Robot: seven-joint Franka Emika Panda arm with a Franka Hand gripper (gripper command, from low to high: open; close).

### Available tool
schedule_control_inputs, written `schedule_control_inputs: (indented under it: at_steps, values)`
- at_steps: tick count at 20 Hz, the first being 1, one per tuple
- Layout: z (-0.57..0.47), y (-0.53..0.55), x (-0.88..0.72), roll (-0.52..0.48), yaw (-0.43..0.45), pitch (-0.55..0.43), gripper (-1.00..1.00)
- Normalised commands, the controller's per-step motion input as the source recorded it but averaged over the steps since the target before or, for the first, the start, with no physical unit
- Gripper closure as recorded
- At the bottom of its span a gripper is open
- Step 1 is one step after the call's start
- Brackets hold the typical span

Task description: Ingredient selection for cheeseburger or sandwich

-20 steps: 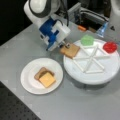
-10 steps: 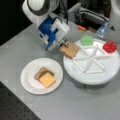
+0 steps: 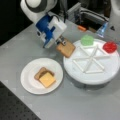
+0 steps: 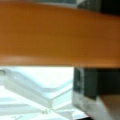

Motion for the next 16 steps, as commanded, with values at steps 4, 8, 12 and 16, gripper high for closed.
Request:
schedule_control_inputs:
  at_steps: [4, 8, 12, 16]
  values:
    - [-0.01, -0.46, 0.41, 0.082, -0.008, 0.154, 1.0]
    - [-0.04, -0.5, 0.48, 0.112, -0.014, 0.159, 1.0]
    - [-0.03, -0.44, 0.53, 0.168, 0.085, 0.141, 1.0]
    - [0.05, -0.28, 0.58, 0.211, 0.212, 0.142, 1.0]
